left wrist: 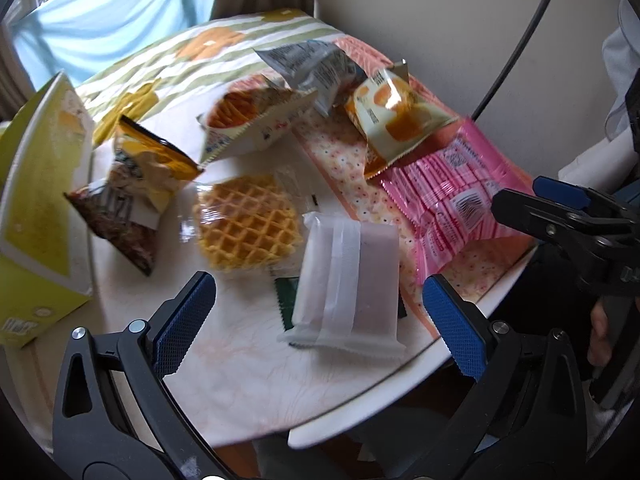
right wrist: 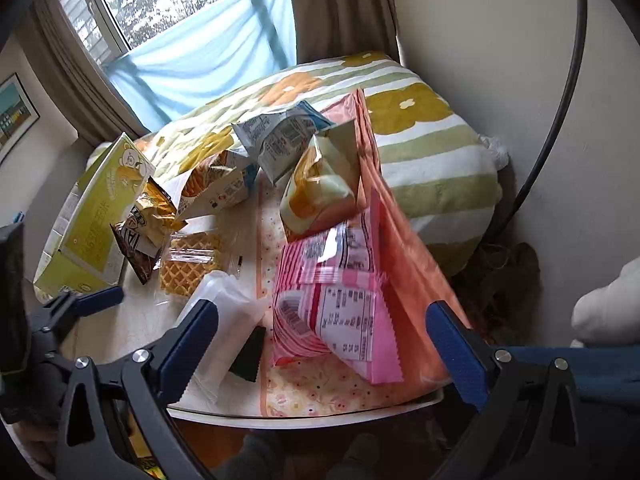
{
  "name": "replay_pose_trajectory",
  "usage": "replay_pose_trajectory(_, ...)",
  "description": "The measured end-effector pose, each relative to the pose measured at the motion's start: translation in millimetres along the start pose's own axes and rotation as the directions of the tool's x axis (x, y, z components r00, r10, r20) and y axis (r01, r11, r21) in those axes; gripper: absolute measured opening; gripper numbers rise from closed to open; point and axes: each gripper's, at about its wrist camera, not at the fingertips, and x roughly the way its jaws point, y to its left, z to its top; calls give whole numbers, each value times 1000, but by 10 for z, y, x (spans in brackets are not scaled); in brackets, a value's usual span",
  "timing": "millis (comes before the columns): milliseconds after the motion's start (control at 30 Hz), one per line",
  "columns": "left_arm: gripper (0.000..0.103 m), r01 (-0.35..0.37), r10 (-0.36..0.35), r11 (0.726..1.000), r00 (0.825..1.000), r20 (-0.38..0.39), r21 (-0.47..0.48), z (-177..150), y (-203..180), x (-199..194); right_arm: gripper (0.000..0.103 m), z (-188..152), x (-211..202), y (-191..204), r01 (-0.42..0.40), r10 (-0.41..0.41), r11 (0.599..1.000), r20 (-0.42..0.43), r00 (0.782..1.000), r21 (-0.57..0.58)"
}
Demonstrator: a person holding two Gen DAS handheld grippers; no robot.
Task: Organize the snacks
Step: 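Grasp the white packet with left tool while right tool grasps pink biscuit pack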
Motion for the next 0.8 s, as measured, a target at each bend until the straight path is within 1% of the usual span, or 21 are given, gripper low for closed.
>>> replay_pose_trajectory(167,103,13,-13,1000,1000,-27,4,-28,-24,223,103,-85,38,-50,-14,13,1000,26,1000,14)
replay_pose_trajectory(267,102,20,-19,1000,999,-38,5,-54,-26,319,102,-100,45,-31,-2,3,1000,37,999,-2)
replay_pose_trajectory(300,102,19,-19,1000,999,-40,7,-59,-30,334,98,-100,43,-21,1,-1,1000,43,999,-7)
replay_pose_trajectory(367,102,17,-16,1000,999,-44,15,-71,-42,389,96,-91,50,-2,0,1,1000,45,999,-18)
replay_pose_trajectory(400,102,17,-17,1000,999,-45,17,-80,-45,403,93,-87,49,11,6,-5,1000,50,999,-24)
replay_pose_trajectory(467,102,16,-15,1000,999,-45,24,-84,-57,428,92,-82,36,34,4,-2,999,62,998,-35)
replay_pose_trajectory(567,102,17,-16,999,999,-44,27,-74,-82,467,89,-78,103,51,0,2,999,41,999,-50)
replay_pose_trajectory(667,99,16,-15,999,999,-48,30,-75,-100,509,88,-72,196,47,-4,5,999,21,1000,-49)
replay_pose_trajectory(800,90,9,-7,999,999,-49,40,-76,-105,554,88,-38,313,33,-17,18,999,6,1000,-43)
